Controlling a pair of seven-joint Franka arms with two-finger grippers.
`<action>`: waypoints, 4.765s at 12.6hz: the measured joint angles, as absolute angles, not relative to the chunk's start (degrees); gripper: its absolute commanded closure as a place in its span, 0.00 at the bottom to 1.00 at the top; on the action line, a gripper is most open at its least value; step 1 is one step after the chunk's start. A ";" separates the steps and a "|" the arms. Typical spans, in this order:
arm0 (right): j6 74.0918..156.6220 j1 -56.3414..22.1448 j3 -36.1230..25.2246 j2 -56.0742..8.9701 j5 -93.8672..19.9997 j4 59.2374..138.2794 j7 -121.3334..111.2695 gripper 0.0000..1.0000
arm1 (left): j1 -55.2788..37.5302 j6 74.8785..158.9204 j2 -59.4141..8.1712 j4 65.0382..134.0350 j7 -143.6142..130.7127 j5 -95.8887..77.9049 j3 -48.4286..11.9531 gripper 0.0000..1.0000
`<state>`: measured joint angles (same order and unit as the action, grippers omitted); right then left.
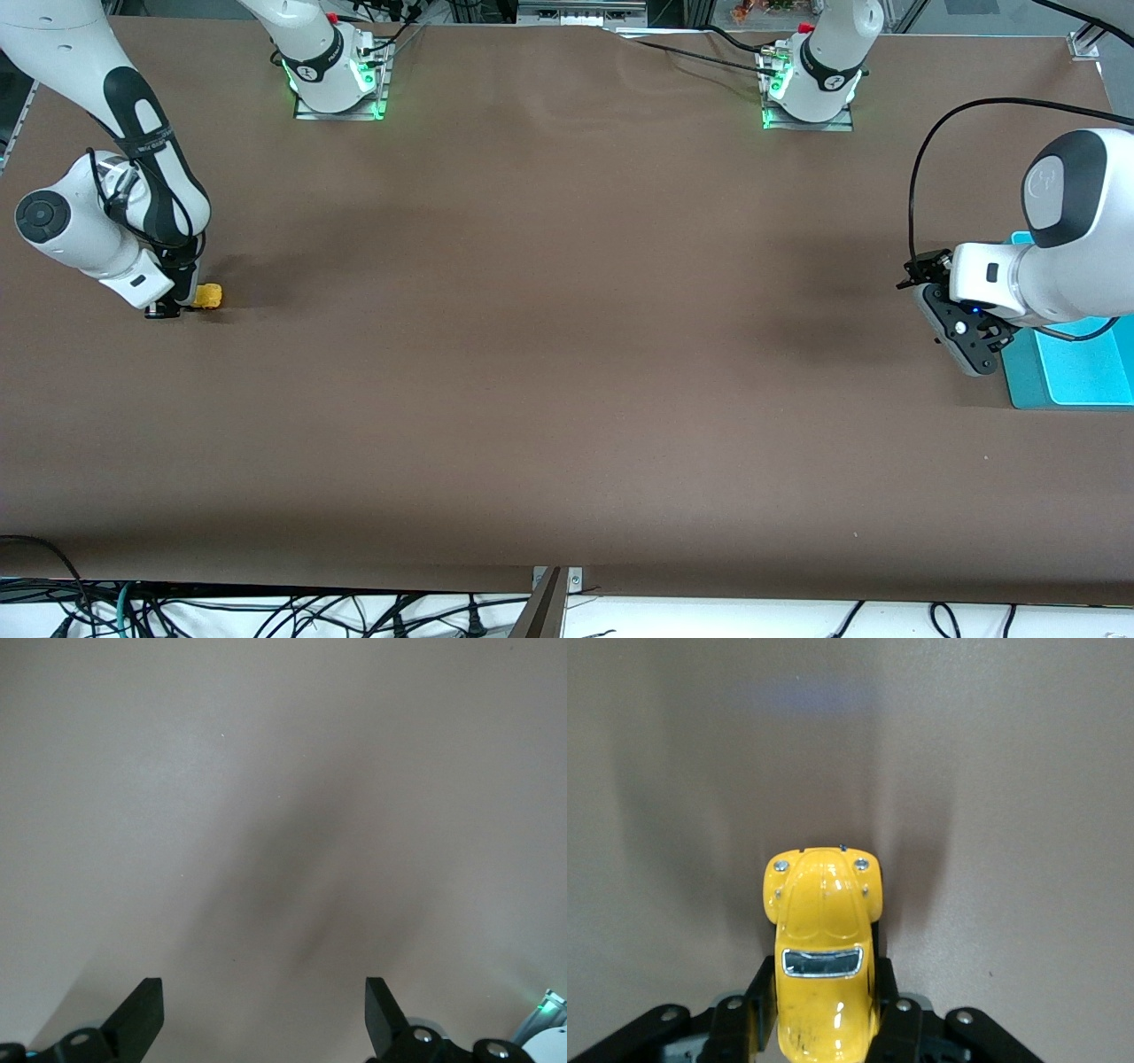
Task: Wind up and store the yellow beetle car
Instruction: 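Drag the car backward along the table with the right gripper, then open the right gripper to release the wound car, then withdraw the right gripper while the left gripper reaches the car, then lower the left gripper and close it on the yellow car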
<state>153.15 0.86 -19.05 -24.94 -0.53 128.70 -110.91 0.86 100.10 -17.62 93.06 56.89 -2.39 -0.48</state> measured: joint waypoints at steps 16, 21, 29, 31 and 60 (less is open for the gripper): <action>130.15 -7.62 -18.77 -18.80 -0.51 115.43 -92.43 0.00 | 1.45 102.84 -16.89 96.13 63.54 -2.39 -0.25 0.00; 117.49 -12.77 -18.71 -18.72 -0.51 105.42 -70.18 0.00 | 2.06 105.24 -16.88 98.56 67.04 -2.39 -0.15 0.00; 95.15 -22.28 -18.72 -18.41 0.56 87.45 -36.19 0.00 | 3.70 123.75 -16.88 113.97 81.50 -2.59 -0.94 0.00; 91.27 -25.93 -19.61 -18.01 0.55 84.30 -27.69 0.00 | 3.18 125.18 -16.86 115.03 80.28 -2.82 -5.31 0.00; 92.56 1.49 0.92 0.95 -0.06 96.16 -0.16 0.00 | -14.76 138.30 -30.45 114.95 42.59 5.81 -19.67 0.00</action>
